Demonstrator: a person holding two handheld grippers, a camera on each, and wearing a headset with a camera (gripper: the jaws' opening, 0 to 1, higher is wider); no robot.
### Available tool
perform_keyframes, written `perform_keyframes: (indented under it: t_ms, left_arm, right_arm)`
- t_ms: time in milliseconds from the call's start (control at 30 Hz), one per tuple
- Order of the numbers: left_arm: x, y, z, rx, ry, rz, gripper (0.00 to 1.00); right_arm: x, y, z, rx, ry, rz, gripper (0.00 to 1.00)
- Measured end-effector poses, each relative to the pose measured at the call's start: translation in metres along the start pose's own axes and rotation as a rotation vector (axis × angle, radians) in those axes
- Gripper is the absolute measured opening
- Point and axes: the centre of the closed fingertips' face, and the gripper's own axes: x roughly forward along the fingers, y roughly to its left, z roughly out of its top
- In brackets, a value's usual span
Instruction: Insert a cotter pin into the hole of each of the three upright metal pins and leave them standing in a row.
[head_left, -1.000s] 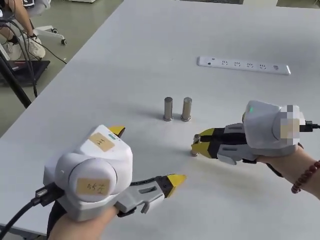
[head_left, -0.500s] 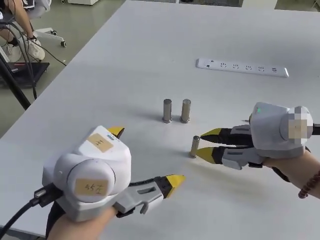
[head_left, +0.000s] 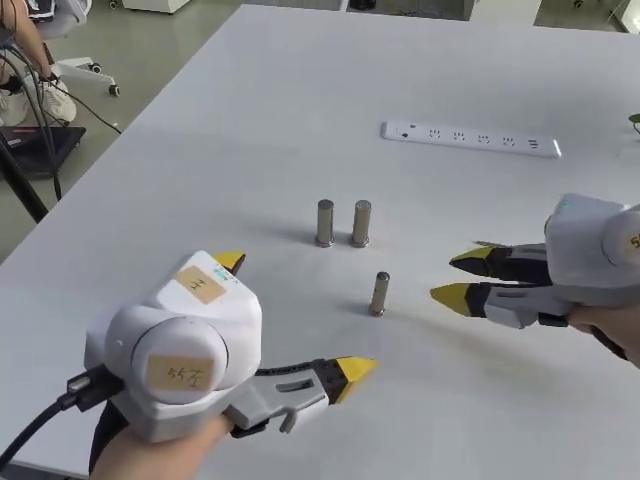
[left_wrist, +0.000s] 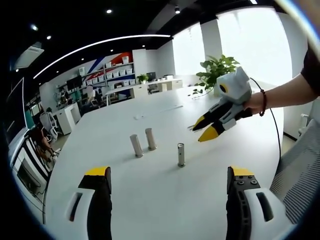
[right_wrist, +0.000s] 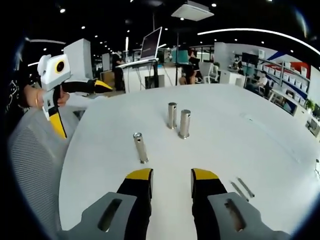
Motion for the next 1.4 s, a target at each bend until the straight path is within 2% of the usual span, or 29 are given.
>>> perform_keyframes:
  t_ms: [300,433,867,933,1267,1400]
  left_arm:
    - [-0.001,0.002,0.0,-0.006,0.001,0.004,0.96]
    - [-0.001,0.003,-0.001,-0.009,0.003,0.005,0.96]
    - [-0.001,0.003,-0.002,-0.011,0.007,0.002,0.94]
    - [-0.001,0.003,-0.002,-0.011,0.009,0.002,0.94]
    - [-0.002,0.003,-0.003,-0.013,0.012,0.001,0.93]
    - [-0.002,0.002,-0.003,-0.013,0.014,-0.005,0.93]
  right_arm:
    - [-0.01,-0.026,-0.017,-0.012,0.093,-0.055,0.24]
    - [-0.013,-0.036,-0.024,-0.045,0.142,-0.073,0.23]
    - [-0.015,-0.067,-0.038,-0.051,0.253,-0.092,0.16]
    - [-0.011,-0.081,-0.04,-0.054,0.267,-0.093,0.15]
    - [-0.008,-0.093,-0.053,-0.052,0.348,-0.082,0.11]
    - [-0.006,-0.091,-0.061,-0.054,0.385,-0.068,0.1]
